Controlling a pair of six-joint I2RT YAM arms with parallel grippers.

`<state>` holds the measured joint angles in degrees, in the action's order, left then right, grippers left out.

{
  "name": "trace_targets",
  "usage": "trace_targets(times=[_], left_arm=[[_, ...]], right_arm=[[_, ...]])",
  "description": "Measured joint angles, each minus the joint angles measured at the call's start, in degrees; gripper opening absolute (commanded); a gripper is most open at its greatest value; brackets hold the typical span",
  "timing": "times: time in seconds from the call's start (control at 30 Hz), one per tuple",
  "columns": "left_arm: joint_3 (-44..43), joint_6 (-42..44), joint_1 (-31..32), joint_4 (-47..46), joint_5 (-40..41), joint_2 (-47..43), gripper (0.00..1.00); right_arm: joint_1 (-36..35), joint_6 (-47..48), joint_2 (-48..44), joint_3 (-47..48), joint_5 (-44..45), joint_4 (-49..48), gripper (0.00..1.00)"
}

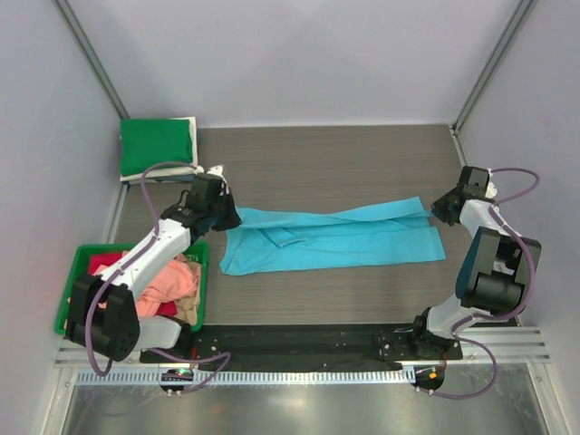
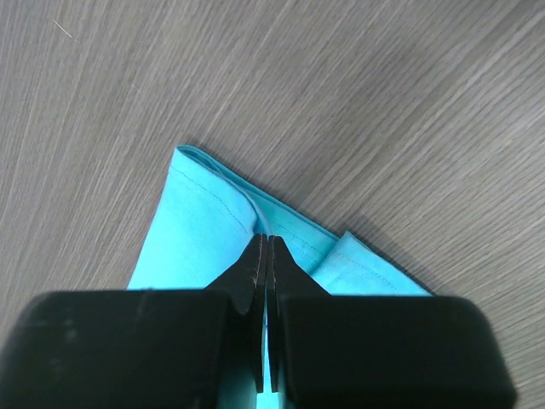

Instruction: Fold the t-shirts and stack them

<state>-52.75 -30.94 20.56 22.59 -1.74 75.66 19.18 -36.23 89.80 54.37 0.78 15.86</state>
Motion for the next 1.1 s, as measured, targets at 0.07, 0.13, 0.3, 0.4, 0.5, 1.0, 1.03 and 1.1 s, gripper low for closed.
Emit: trace_targets(times=[0.07, 0.13, 0.3, 0.4, 0.5, 1.0, 1.03, 1.1], left_arm=[[1.0, 0.0, 0.0, 0.1, 0.2, -0.5, 0.05], [2.2, 0.1, 0.0, 0.6, 0.2, -1.3, 0.45], [6.5, -1.8, 0.0, 2.2, 1.3, -8.8, 0.64], [8.2, -3.1, 0.0, 2.6, 2.3, -15.3, 0.64], [9.4, -4.5, 0.2, 2.4, 3.9, -20.7, 0.61], [10.6, -18.9, 15.6, -3.3, 11.9, 2.9, 0.66], [10.1, -19.8, 15.9, -3.9, 11.9, 5.2, 0.66], [8.7, -21.4, 16.3, -4.8, 11.9, 9.7, 0.66]], right_arm=[[0.0, -0.2, -0.2, -0.9, -0.1, -0.4, 0.13], [0.2, -0.6, -0.2, -1.6, -0.2, -0.5, 0.38], [0.9, -1.6, -0.2, -2.6, -1.2, -0.4, 0.74], [0.9, -2.0, -1.0, -2.6, -1.8, -0.7, 0.74], [-0.3, -2.6, -3.2, -2.6, -2.2, -1.0, 0.74], [-25.2, 2.3, 7.4, 2.3, -4.1, -2.6, 0.70], [-25.2, 2.6, 8.2, 1.9, -4.1, -2.5, 0.70], [-25.2, 3.0, 8.1, 1.7, -4.0, -2.9, 0.70]])
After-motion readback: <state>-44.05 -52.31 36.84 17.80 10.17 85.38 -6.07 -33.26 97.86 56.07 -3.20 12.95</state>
